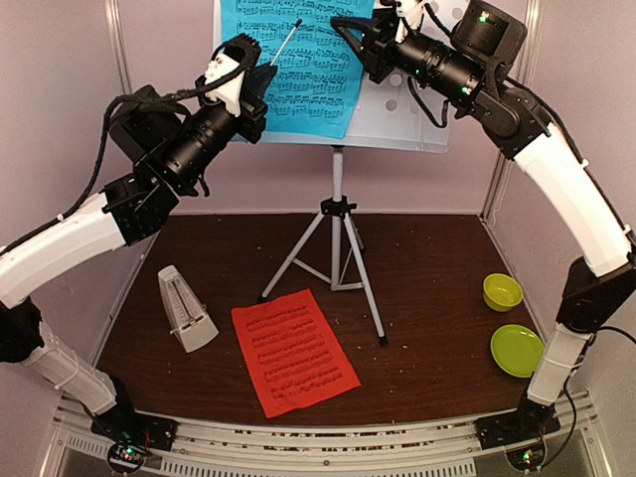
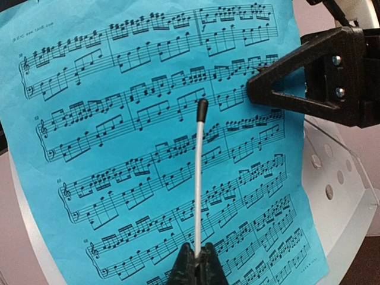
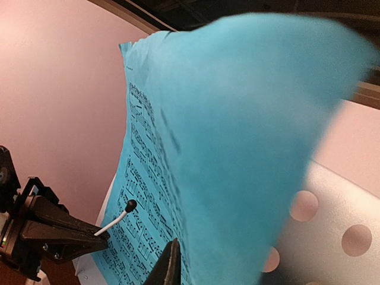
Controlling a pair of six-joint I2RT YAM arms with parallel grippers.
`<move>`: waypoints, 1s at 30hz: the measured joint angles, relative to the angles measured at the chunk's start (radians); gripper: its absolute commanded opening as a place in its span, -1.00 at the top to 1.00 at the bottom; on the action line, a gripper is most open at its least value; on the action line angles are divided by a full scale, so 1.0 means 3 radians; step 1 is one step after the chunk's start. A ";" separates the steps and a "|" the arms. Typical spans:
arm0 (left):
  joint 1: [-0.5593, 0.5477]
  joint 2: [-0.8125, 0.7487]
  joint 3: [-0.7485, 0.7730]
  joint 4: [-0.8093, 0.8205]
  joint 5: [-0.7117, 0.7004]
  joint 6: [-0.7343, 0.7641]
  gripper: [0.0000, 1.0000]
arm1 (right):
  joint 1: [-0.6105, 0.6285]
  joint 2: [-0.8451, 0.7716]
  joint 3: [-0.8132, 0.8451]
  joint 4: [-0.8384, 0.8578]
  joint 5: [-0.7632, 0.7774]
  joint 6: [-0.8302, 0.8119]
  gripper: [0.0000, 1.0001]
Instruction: Set up the instrument practice props
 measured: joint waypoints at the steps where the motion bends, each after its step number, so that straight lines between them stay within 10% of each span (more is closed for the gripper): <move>1: 0.0000 0.0000 0.0000 0.0000 0.0000 0.0000 1.00 | 0.0004 0.0000 0.0000 0.0003 0.0000 -0.0003 0.48; 18: 0.0000 0.0000 0.0000 -0.0053 0.0024 -0.0001 0.27 | 0.0034 0.0000 -0.0022 0.0207 0.0196 -0.0033 -0.41; 30: -0.0093 -0.0144 0.0032 -0.0303 0.0046 -0.0005 -0.64 | 0.0047 -0.0135 -0.0225 0.0253 0.0444 -0.0018 -0.93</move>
